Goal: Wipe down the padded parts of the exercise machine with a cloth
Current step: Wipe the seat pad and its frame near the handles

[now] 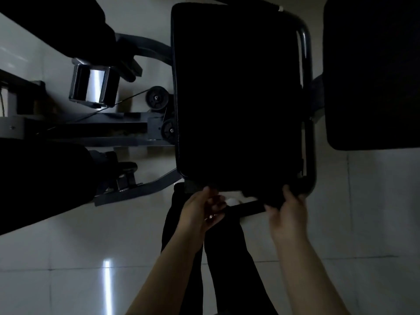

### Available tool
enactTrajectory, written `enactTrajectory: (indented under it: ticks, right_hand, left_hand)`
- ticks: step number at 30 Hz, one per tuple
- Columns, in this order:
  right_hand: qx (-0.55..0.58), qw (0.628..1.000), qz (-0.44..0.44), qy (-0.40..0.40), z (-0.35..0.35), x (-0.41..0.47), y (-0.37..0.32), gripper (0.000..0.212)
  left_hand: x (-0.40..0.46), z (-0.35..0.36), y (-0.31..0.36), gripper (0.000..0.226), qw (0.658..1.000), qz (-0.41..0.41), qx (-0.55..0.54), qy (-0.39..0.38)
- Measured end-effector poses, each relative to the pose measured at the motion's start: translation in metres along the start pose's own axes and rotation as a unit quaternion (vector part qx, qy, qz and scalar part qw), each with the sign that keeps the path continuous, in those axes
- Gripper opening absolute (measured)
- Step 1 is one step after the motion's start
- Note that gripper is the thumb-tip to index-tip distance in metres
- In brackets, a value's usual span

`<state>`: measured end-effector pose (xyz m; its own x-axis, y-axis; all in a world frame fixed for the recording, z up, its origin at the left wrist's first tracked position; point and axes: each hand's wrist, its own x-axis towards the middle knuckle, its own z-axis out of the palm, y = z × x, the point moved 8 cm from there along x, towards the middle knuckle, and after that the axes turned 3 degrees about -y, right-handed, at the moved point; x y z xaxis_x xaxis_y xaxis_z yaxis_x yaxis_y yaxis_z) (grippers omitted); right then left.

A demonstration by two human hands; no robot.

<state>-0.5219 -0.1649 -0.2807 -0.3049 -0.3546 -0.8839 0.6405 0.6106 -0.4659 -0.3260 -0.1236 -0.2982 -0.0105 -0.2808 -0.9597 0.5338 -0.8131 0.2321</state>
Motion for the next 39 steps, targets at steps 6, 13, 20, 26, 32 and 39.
enactTrajectory:
  ticks: [6, 13, 20, 26, 32, 39]
  right_hand:
    - [-0.032, 0.999, 0.009, -0.027, 0.018, 0.01, -0.004, 0.048]
    - [-0.008, 0.986, 0.135, -0.095, 0.09, -0.043, 0.104, 0.042]
    - [-0.237, 0.898, 0.19, -0.318, 0.106, -0.089, 0.076, 0.03]
    - [-0.559, 0.79, -0.125, -0.216, 0.149, -0.06, -0.011, 0.016]
    - [-0.644, 0.593, -0.468, -0.122, 0.261, -0.022, -0.078, 0.047]
    - [-0.683, 0.491, -0.54, -0.043, 0.287, 0.034, -0.059, 0.059]
  left_hand:
    - [0.01, -0.002, 0.0, 0.022, 0.996, -0.017, -0.088, -0.018]
    - [-0.005, -0.056, 0.017, 0.023, 0.988, 0.13, -0.081, 0.036]
    - [-0.012, -0.018, 0.017, 0.037, 0.974, 0.156, -0.166, -0.014]
    - [-0.001, -0.043, 0.03, 0.021, 0.953, 0.171, -0.215, 0.131]
    - [0.001, -0.028, 0.062, 0.03, 0.942, 0.182, -0.203, 0.198]
    - [0.045, -0.027, 0.112, 0.022, 0.973, 0.145, -0.121, 0.13]
